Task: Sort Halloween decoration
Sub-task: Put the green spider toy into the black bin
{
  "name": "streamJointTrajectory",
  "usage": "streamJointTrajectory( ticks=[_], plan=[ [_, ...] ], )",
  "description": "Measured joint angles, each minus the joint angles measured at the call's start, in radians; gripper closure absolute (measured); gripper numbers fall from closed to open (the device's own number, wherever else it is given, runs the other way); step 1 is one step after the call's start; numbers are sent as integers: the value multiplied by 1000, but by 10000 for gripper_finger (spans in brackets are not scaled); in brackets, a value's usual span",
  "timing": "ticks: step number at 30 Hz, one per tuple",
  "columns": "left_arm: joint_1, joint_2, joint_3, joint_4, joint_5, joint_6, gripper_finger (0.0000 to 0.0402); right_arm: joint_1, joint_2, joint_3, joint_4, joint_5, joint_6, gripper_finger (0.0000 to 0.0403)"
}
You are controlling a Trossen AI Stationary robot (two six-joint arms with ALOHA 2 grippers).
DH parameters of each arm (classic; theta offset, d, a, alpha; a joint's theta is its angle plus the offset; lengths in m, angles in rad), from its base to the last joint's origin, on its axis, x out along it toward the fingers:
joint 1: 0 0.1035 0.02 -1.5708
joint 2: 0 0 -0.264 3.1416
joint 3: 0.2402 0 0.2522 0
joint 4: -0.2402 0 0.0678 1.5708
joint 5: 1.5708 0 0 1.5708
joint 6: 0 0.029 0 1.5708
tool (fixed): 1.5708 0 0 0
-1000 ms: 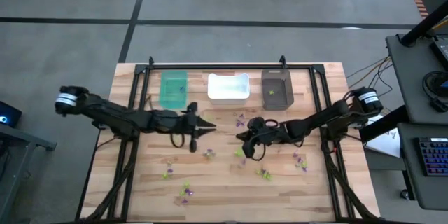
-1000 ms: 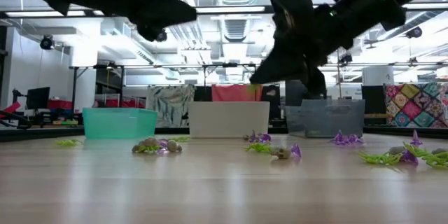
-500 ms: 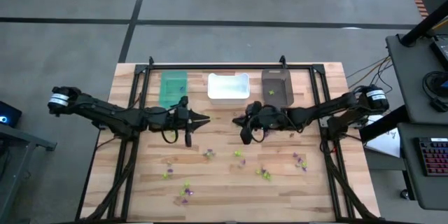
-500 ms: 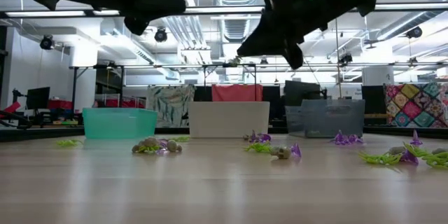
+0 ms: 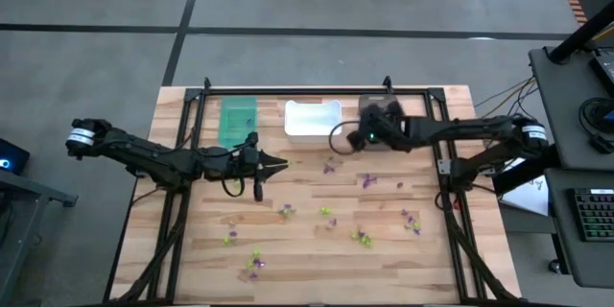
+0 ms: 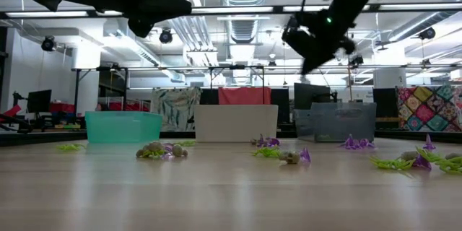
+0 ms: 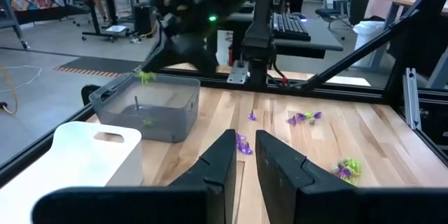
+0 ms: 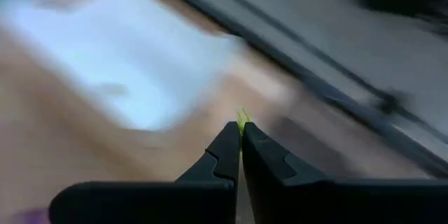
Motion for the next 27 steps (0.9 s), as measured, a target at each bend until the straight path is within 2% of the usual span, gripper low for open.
streamJointTrajectory(
  ticks=[3,12,22,27],
  plan=[
    [0,0,0,3,0,0,363,-88,8,4,-137,6,70,394],
    [0,0,0,7,0,0,363,-247,96,-21,-167,-28,44,394],
    [0,0,-2,-4,0,-4,363,-281,134,-21,-163,-28,29,393],
    [0,0,-7,-6,0,-11,363,-281,130,-22,-163,-38,28,372]
  ],
)
